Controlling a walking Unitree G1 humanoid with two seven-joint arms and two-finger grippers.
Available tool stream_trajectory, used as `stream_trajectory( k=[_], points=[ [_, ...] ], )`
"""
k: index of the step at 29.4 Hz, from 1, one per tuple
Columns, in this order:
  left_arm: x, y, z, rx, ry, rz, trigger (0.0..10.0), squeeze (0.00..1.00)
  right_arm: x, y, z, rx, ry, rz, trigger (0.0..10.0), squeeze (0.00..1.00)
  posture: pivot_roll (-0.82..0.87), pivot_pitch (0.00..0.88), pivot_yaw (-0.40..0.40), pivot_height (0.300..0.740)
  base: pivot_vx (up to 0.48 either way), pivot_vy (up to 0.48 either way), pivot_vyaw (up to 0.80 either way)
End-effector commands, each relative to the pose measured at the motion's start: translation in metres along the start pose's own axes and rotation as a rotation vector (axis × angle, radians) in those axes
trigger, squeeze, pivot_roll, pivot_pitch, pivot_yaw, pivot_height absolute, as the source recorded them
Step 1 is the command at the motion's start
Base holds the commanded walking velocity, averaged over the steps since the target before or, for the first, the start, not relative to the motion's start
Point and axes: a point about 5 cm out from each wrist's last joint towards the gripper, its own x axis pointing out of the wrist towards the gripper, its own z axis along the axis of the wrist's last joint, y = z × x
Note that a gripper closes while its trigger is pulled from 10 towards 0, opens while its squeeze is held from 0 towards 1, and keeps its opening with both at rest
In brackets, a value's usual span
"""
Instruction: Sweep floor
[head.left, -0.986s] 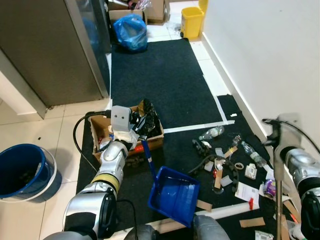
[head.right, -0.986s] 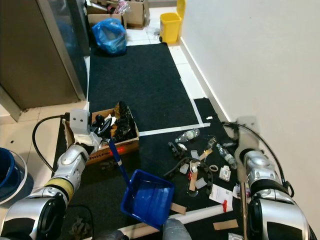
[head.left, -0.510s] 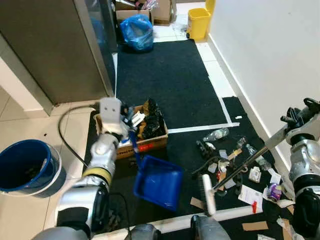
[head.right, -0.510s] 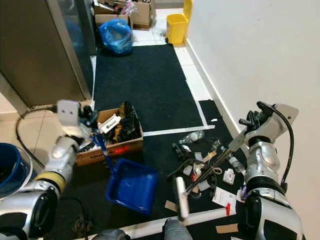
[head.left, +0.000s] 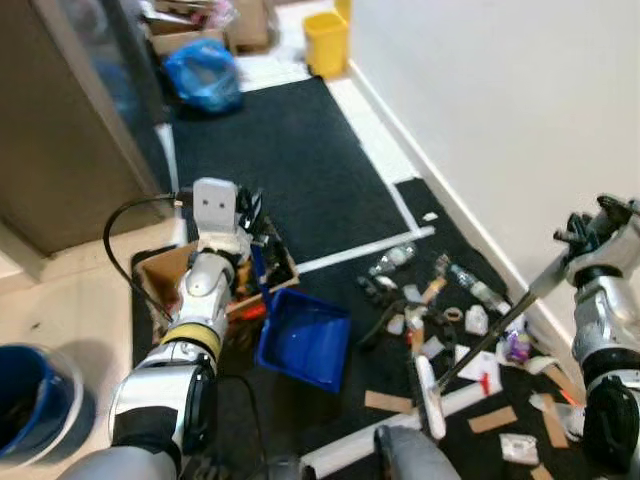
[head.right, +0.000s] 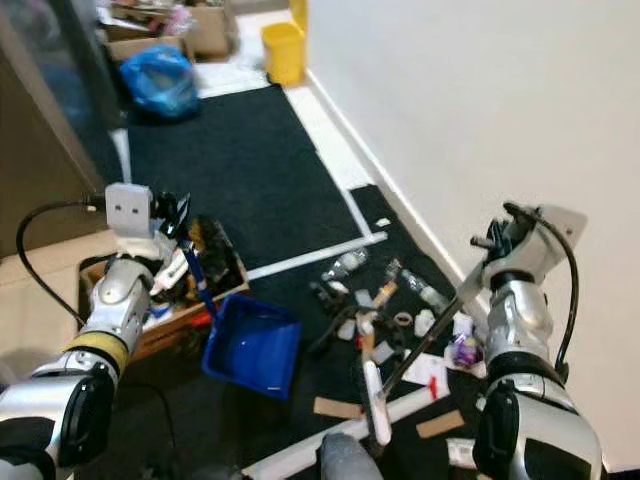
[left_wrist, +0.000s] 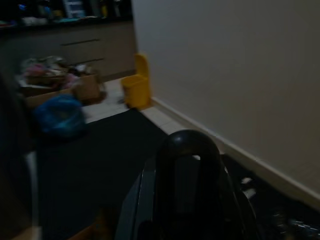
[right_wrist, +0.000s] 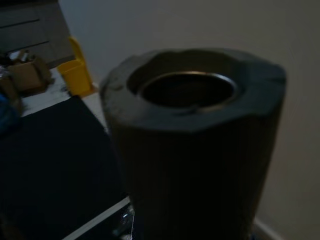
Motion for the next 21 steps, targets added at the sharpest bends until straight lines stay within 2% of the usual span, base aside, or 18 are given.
stream_trajectory(
  k=[1,13,21],
  points=[
    [-0.002,-0.002,-0.004,-0.005,0.009,-0.002,10.0,0.0,0.003,0.005,0.005,0.003,-0.024,0.018,10.0,0.0,0.09,0.017,0.005,0.74,0.0,0.0,0.0],
    [-0.002,-0.006,-0.006,-0.015,0.02,-0.018,10.0,0.0,0.007,0.011,0.011,0.007,-0.055,0.044,10.0,0.0,0.09,0.019,0.005,0.74,0.0,0.0,0.0],
    [-0.003,-0.01,-0.009,-0.024,0.036,-0.024,10.0,0.0,0.011,0.014,0.016,0.01,-0.066,0.063,10.0,0.0,0.08,0.007,-0.001,0.74,0.0,0.0,-0.8]
  ],
)
